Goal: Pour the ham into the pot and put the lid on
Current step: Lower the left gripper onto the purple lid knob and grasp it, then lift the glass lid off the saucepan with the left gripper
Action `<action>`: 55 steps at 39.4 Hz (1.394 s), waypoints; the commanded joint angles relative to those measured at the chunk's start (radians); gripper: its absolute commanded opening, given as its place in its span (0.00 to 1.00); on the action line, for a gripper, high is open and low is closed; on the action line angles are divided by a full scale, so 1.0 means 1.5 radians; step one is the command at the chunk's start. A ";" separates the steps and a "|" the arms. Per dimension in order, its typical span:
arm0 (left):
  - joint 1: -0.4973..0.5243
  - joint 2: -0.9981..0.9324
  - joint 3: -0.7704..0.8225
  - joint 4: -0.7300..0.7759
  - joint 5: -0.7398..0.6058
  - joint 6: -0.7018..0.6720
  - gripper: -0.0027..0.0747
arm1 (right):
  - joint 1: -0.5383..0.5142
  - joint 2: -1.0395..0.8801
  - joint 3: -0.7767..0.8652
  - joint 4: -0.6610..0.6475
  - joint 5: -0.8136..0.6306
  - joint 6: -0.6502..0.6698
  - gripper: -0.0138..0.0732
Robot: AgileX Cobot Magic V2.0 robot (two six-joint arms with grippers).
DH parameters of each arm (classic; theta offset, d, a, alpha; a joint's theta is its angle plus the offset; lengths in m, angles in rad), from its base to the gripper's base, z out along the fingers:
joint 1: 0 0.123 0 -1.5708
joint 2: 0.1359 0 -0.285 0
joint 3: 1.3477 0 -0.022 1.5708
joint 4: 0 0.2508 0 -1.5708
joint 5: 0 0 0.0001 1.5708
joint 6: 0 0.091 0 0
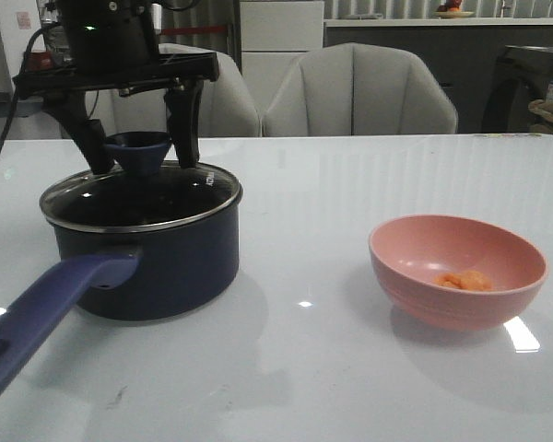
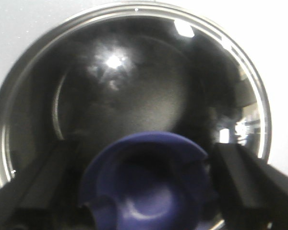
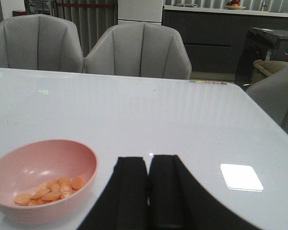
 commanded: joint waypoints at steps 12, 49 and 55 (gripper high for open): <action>-0.003 -0.026 -0.014 -0.016 0.005 -0.008 0.32 | -0.003 -0.014 0.007 -0.006 -0.055 0.000 0.32; -0.003 -0.026 -0.083 -0.002 0.038 0.023 0.32 | -0.001 -0.014 0.007 -0.006 -0.055 0.000 0.32; -0.003 -0.028 -0.083 -0.020 0.039 0.055 0.32 | -0.001 -0.014 0.007 -0.006 -0.055 0.000 0.32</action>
